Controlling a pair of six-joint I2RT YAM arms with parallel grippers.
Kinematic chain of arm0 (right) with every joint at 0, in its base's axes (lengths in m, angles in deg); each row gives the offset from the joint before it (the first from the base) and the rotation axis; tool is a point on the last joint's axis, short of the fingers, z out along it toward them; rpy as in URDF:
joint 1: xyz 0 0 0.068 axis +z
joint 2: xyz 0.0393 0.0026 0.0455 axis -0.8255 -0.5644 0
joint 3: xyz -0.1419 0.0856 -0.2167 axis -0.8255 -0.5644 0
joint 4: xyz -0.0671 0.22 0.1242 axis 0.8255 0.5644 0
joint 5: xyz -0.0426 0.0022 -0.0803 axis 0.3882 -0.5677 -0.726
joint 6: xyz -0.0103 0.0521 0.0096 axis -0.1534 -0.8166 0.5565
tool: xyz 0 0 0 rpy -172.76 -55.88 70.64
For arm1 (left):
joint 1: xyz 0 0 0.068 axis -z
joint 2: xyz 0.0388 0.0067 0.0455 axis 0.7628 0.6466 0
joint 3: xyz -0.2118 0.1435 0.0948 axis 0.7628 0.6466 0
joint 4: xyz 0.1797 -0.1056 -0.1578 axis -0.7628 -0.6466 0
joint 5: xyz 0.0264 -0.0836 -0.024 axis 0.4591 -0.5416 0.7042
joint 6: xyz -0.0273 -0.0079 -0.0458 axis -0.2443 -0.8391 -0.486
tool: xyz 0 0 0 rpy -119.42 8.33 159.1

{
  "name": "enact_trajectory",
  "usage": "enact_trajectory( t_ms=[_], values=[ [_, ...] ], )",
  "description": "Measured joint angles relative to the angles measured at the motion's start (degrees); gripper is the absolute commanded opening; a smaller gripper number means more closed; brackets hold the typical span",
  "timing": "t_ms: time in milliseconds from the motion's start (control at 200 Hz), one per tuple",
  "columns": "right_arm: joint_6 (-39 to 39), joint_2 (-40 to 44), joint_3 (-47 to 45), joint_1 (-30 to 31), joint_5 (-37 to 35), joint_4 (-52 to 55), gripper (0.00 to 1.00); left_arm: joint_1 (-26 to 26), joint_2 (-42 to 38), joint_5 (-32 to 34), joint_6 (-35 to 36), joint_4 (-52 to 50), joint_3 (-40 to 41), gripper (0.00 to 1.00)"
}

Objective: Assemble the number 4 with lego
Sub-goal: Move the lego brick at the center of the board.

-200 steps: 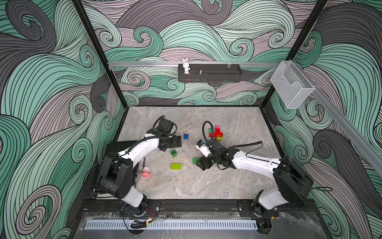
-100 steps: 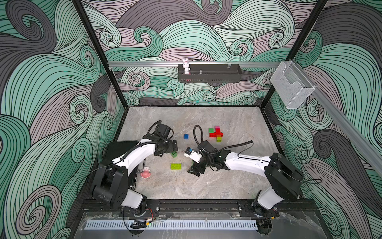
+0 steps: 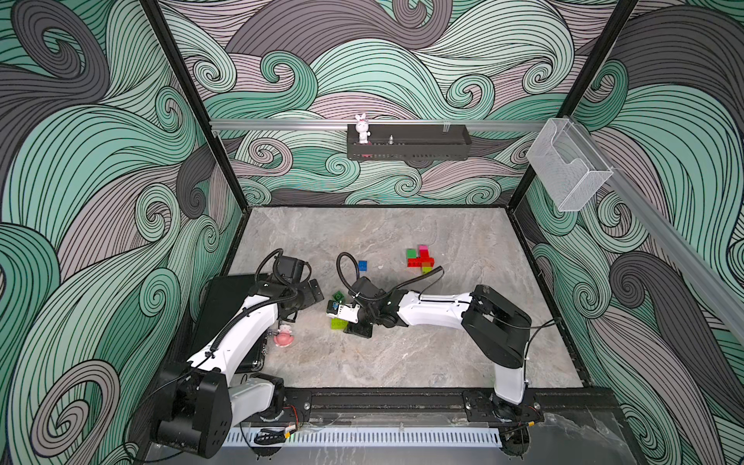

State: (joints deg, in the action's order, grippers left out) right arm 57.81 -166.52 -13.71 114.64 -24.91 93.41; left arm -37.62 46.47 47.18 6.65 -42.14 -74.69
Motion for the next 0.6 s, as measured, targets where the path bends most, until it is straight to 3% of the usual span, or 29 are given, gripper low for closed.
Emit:
enact_trajectory(
  t_ms=[310,601],
  values=[
    [4.39,0.96,-1.33,-0.87,-7.15,-0.04,0.48,0.11,8.85,-12.11,1.05,3.34,0.76,0.89],
    [6.95,5.81,-6.51,-4.13,-10.45,0.13,0.66,2.75,8.28,-22.49,3.56,10.91,3.74,0.84]
  ],
)
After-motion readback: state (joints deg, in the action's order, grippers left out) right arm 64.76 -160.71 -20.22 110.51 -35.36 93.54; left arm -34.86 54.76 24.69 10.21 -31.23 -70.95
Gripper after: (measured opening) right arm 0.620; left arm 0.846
